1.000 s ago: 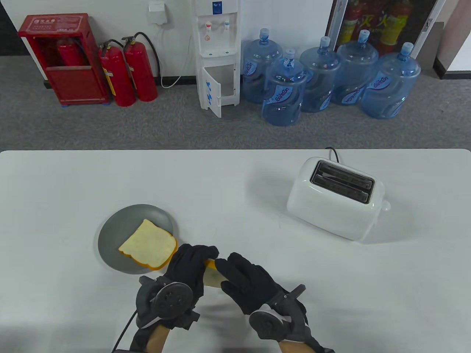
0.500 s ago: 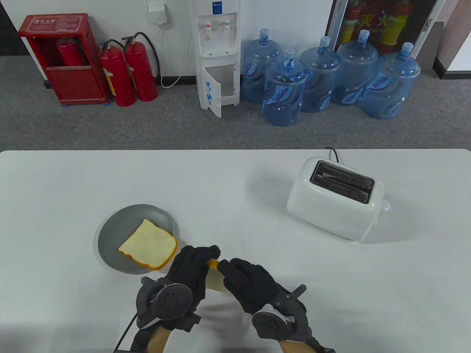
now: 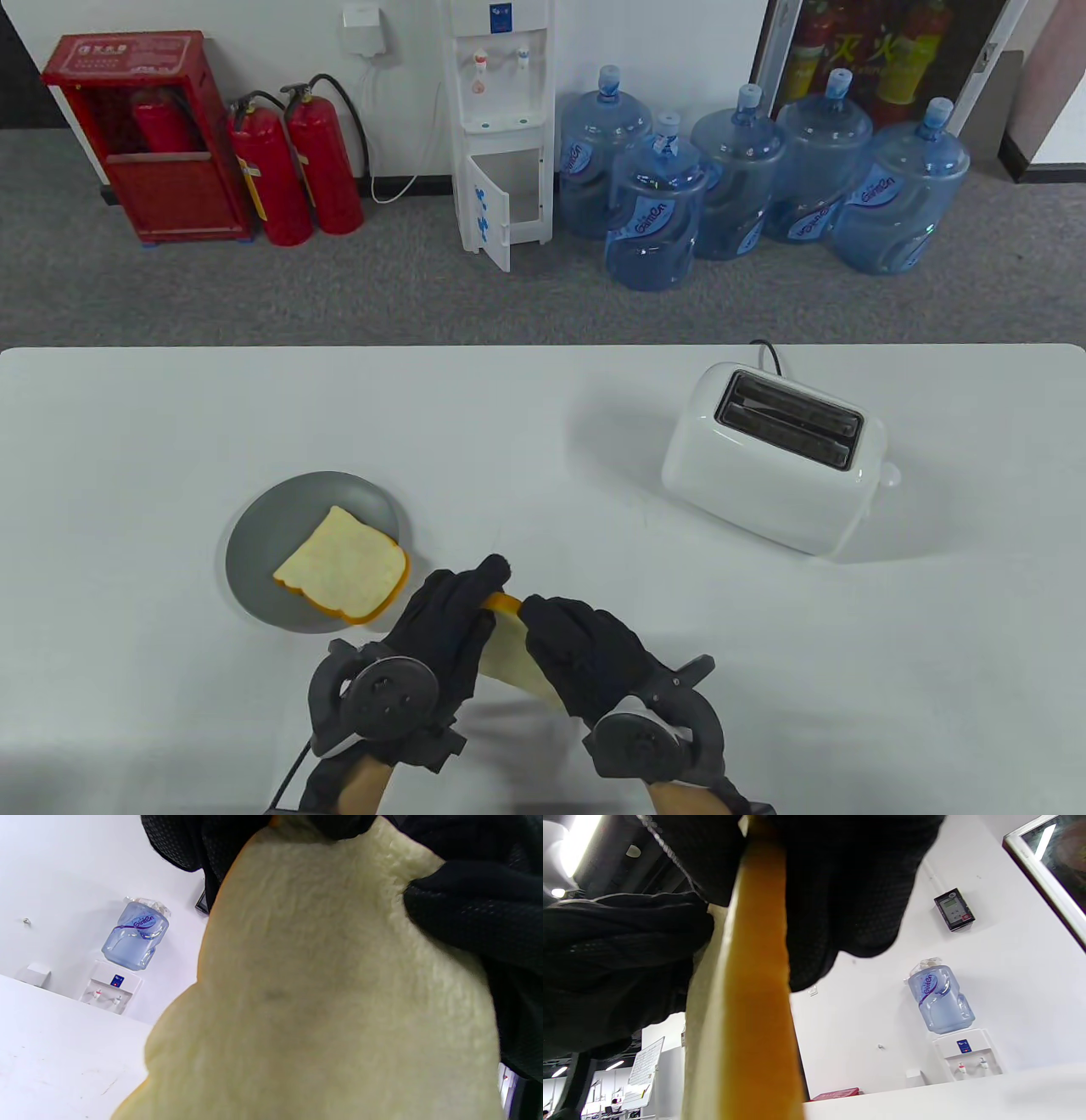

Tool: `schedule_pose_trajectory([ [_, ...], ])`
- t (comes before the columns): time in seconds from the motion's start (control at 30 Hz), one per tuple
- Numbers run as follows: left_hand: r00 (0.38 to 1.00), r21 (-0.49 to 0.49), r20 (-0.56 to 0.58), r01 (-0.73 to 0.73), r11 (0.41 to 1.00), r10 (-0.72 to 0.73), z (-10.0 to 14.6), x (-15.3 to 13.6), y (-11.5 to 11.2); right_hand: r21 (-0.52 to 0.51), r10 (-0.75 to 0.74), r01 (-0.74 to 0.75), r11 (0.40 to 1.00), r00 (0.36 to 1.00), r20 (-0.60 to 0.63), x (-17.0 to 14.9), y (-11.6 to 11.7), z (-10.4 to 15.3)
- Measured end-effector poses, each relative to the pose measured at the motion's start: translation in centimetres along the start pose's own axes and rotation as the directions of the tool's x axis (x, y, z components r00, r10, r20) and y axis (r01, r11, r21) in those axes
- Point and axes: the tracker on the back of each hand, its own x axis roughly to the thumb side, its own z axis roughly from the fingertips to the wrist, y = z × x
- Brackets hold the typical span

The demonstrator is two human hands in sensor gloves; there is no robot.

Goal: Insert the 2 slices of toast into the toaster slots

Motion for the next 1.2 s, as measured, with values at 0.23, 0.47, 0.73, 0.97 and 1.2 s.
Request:
schedule_pose_trajectory([
  [0.23,0.999,0.059,-0.005,0.051,0.997,-0.051,0.2,-0.3,0.7,-0.019,0.012,-0.013,1.000,1.000,-0.018,0.1,-0.1,0.0],
  [0.47,0.979,0.100,-0.069,0.200,0.975,-0.194,0.4,-0.9,1.9,-0.031,0.049,-0.050,0.998,0.998,-0.038,-0.5,-0.2,-0.1],
  [0.73,0.938,0.101,-0.159,0.326,0.940,-0.309,0.7,-1.7,2.4,-0.033,0.053,-0.054,0.998,0.998,-0.039,-0.4,-0.2,-0.1],
  [0.97,0.872,0.026,-0.254,0.439,0.898,-0.419,0.8,-3.2,2.5,-0.028,0.066,-0.067,0.997,0.997,-0.036,-0.4,-0.3,-0.1],
  [1.2,0.822,-0.013,-0.286,0.511,0.859,-0.493,0.9,-4.2,2.6,-0.028,0.073,-0.074,0.997,0.997,-0.033,-0.3,-0.3,-0.2],
])
